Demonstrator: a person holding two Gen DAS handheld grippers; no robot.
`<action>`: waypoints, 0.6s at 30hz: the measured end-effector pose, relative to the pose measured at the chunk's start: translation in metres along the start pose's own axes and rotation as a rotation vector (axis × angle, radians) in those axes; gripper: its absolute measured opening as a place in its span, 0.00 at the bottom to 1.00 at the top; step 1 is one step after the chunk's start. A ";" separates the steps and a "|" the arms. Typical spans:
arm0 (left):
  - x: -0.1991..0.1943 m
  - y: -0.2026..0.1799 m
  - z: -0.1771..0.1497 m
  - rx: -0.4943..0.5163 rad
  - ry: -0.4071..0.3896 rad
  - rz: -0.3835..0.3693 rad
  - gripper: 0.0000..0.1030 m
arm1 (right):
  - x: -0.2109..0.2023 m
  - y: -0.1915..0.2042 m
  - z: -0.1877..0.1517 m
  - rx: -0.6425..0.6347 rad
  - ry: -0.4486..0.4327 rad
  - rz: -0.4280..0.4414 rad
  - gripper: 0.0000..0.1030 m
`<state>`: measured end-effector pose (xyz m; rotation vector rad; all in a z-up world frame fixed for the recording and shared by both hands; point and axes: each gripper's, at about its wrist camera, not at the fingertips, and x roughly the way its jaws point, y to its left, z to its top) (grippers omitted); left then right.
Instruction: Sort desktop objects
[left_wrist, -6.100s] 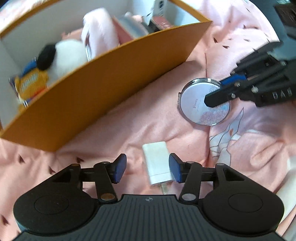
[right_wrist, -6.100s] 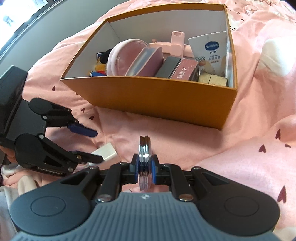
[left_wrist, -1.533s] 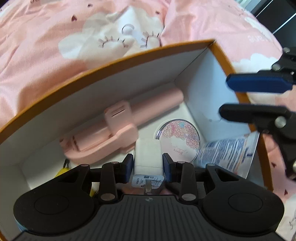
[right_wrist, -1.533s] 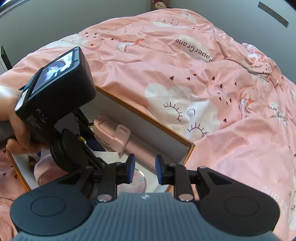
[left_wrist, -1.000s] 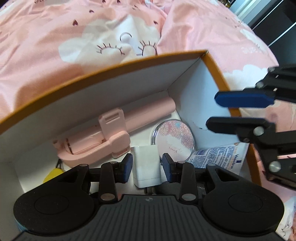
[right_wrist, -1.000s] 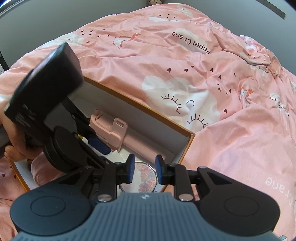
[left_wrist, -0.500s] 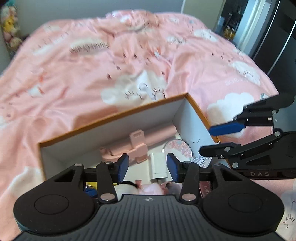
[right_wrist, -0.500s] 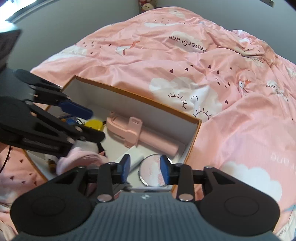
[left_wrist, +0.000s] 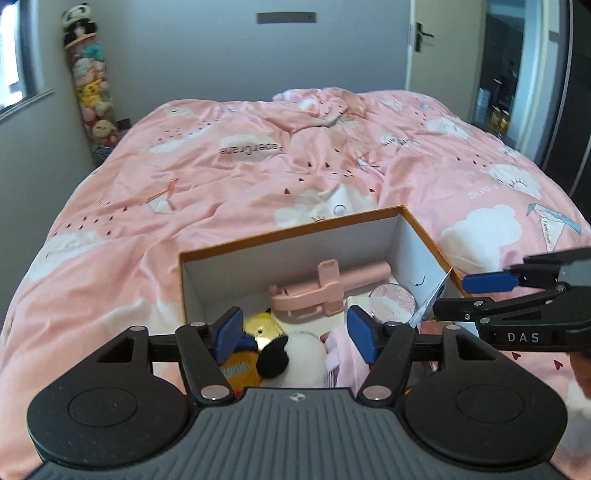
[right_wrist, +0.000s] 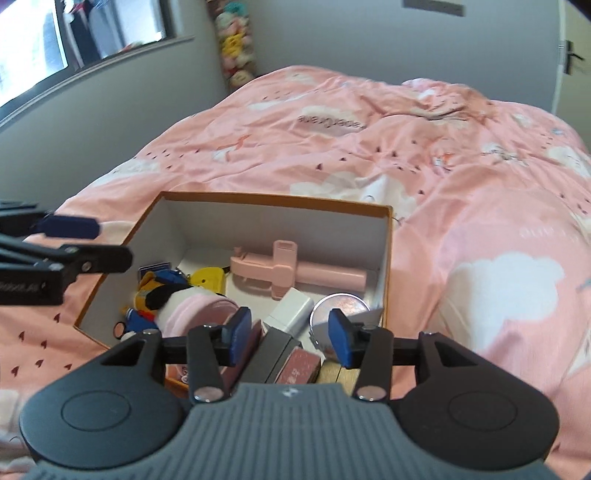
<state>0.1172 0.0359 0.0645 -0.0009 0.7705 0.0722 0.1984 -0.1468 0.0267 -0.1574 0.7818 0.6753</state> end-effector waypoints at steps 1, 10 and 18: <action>0.000 0.000 -0.005 -0.015 -0.005 0.005 0.74 | -0.001 0.002 -0.005 0.007 -0.012 -0.015 0.49; 0.015 -0.002 -0.044 -0.098 -0.043 0.134 0.76 | 0.001 0.020 -0.040 0.018 -0.053 -0.068 0.54; 0.022 -0.006 -0.061 -0.117 -0.059 0.140 0.76 | 0.011 0.033 -0.055 0.025 -0.070 -0.056 0.56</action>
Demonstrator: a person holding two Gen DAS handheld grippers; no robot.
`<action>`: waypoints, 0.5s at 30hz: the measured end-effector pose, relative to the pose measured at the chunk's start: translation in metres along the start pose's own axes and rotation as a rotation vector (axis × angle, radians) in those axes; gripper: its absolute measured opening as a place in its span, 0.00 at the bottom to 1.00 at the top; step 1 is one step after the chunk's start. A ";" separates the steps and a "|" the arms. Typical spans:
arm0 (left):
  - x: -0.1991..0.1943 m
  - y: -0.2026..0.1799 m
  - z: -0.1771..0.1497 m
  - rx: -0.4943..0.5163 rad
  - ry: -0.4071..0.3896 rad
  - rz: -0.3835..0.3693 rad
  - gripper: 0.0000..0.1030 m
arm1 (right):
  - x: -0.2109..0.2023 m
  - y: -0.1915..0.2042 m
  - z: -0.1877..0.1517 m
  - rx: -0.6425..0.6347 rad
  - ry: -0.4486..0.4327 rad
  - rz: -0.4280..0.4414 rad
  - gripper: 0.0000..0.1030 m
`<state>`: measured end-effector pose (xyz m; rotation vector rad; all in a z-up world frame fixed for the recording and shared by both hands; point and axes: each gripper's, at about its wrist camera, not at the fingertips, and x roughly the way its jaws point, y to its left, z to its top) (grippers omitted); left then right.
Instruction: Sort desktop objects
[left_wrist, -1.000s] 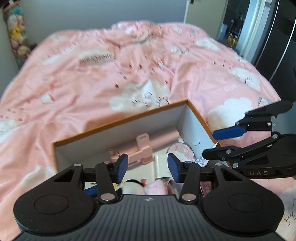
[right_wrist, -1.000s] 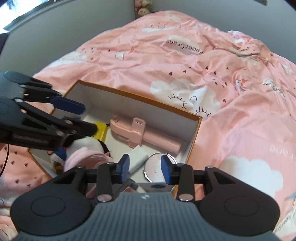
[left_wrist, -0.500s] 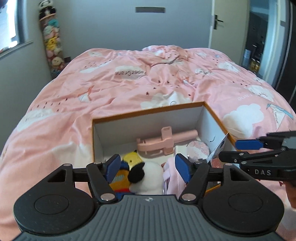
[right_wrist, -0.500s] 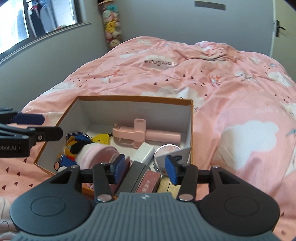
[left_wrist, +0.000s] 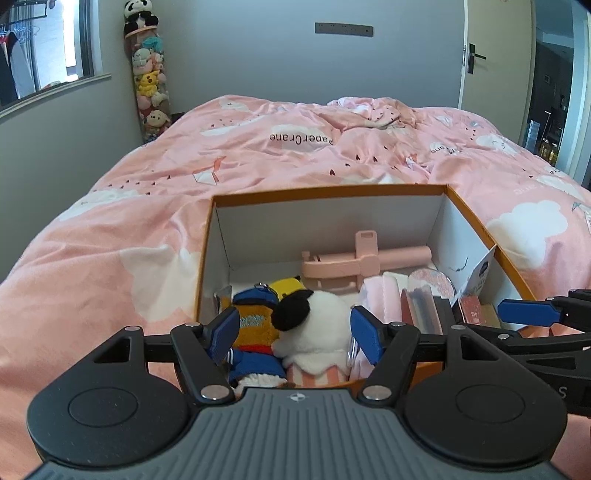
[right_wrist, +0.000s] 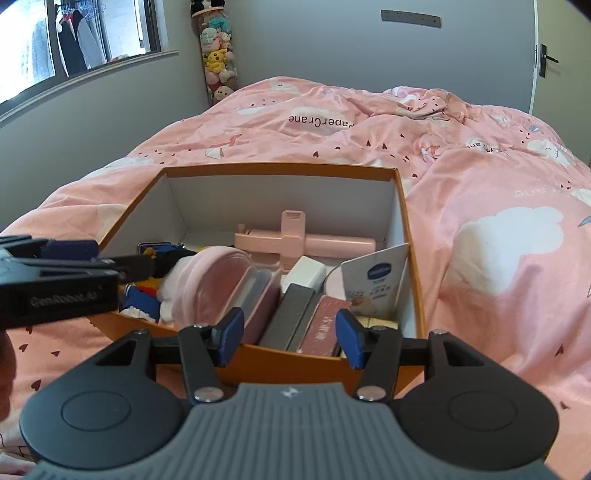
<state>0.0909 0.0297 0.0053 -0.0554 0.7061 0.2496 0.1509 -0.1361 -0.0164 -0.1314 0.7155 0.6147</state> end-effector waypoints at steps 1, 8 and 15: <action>0.001 0.000 -0.002 -0.006 0.001 0.002 0.76 | 0.000 0.001 -0.001 0.004 -0.003 0.006 0.56; 0.009 -0.003 -0.011 -0.020 0.029 0.003 0.76 | 0.000 0.004 -0.008 0.004 -0.027 0.004 0.57; 0.017 -0.006 -0.019 -0.027 0.064 0.010 0.77 | 0.003 -0.001 -0.013 0.028 -0.039 0.021 0.58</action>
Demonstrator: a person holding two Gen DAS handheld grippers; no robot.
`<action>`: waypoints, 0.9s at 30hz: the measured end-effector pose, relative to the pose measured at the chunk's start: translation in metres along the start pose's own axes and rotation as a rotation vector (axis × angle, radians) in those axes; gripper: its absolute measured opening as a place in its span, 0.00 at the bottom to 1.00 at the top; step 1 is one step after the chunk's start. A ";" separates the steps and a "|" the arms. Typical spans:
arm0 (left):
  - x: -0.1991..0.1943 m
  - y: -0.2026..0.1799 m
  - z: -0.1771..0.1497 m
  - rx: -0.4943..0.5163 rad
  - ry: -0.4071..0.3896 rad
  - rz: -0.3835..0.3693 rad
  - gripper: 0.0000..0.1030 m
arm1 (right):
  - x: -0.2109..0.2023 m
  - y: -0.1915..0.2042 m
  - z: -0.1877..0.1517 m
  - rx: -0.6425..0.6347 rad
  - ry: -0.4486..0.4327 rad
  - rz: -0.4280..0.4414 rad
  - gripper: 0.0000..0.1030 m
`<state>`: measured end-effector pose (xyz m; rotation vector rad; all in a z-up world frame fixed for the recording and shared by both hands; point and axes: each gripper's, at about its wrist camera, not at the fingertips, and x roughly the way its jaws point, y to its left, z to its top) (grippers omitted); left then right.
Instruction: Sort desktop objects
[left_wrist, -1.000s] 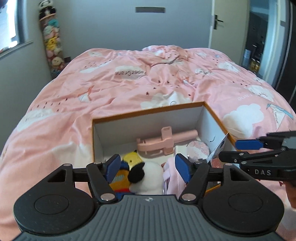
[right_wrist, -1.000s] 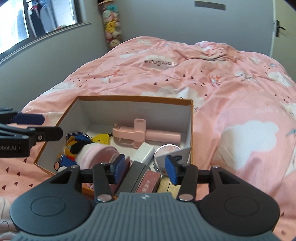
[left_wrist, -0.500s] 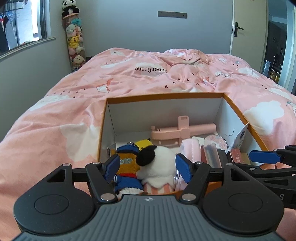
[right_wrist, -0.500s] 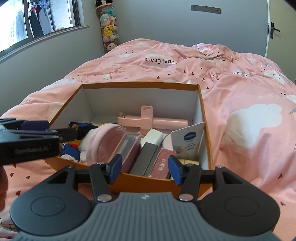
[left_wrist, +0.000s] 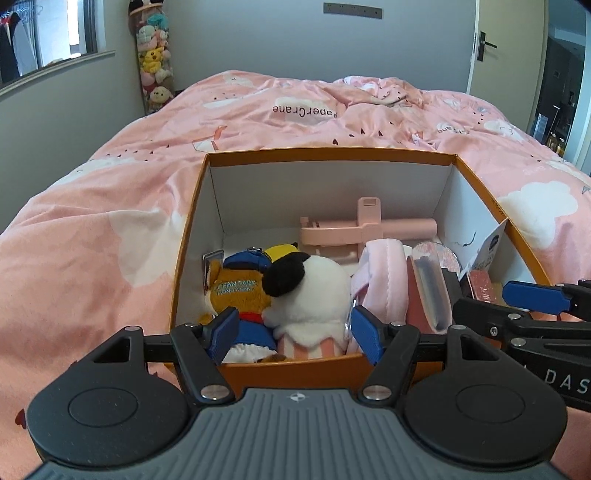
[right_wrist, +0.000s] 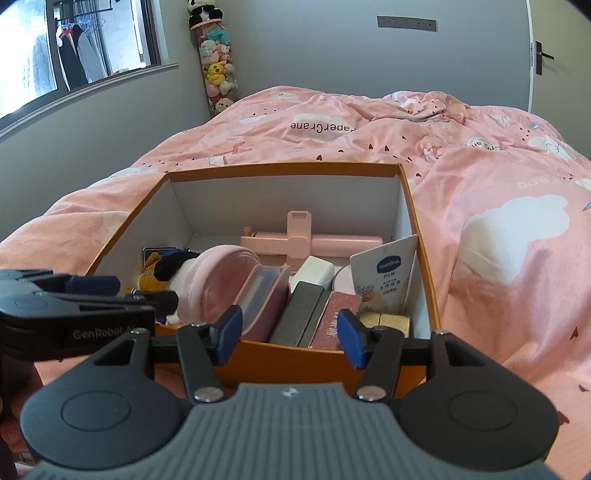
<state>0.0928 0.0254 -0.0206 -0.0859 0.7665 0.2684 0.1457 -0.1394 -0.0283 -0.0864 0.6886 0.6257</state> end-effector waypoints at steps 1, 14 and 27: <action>0.000 0.000 0.000 0.000 0.000 0.002 0.77 | 0.001 0.000 -0.001 0.002 0.000 0.001 0.58; 0.006 0.005 0.001 -0.026 0.022 0.011 0.87 | 0.000 -0.001 -0.003 0.000 -0.004 -0.008 0.63; 0.007 0.005 -0.001 -0.022 0.019 0.010 0.87 | 0.000 -0.001 -0.004 -0.009 -0.007 -0.016 0.64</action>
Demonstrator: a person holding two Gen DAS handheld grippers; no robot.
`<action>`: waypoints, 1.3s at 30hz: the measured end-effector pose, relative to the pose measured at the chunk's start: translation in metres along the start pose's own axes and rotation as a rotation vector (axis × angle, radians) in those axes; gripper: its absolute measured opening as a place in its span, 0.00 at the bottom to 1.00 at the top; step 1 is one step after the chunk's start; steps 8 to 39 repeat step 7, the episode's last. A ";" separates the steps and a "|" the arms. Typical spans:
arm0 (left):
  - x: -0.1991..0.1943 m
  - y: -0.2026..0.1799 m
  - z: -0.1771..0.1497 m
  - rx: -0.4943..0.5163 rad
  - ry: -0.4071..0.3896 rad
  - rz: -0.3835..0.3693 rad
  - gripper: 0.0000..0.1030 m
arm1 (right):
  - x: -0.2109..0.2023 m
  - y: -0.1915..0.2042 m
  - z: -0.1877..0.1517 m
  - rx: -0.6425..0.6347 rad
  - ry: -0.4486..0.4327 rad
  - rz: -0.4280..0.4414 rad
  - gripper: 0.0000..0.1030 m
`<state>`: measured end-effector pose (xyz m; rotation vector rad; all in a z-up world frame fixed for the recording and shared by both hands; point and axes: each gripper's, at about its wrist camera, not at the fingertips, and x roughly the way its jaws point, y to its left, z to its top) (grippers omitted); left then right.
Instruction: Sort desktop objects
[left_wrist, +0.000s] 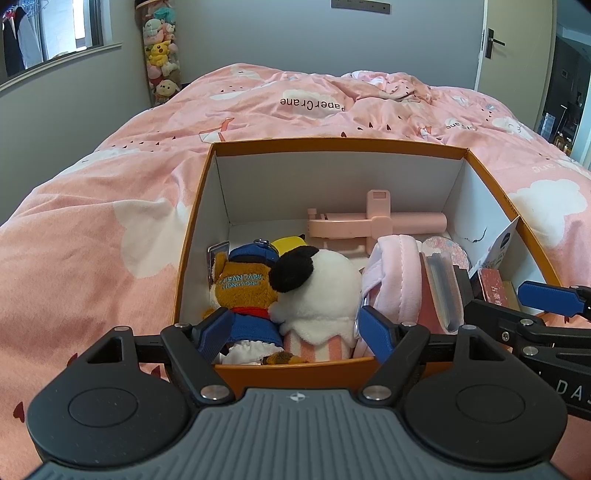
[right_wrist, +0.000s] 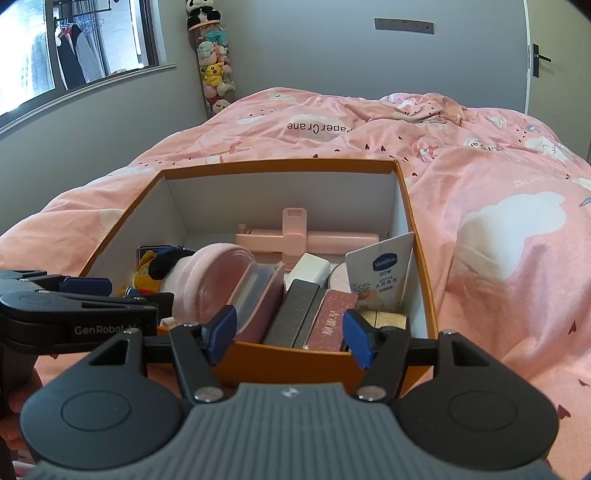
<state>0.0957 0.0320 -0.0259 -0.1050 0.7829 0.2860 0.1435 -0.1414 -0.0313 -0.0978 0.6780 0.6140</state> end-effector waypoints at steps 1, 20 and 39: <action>0.000 0.000 0.000 0.000 -0.001 -0.001 0.87 | -0.001 0.001 0.000 -0.001 0.000 -0.004 0.64; 0.001 -0.003 -0.001 0.014 -0.007 0.006 0.87 | -0.003 0.004 -0.002 0.004 -0.013 -0.031 0.65; 0.001 -0.003 -0.001 0.014 -0.007 0.006 0.87 | -0.003 0.004 -0.002 0.004 -0.013 -0.031 0.65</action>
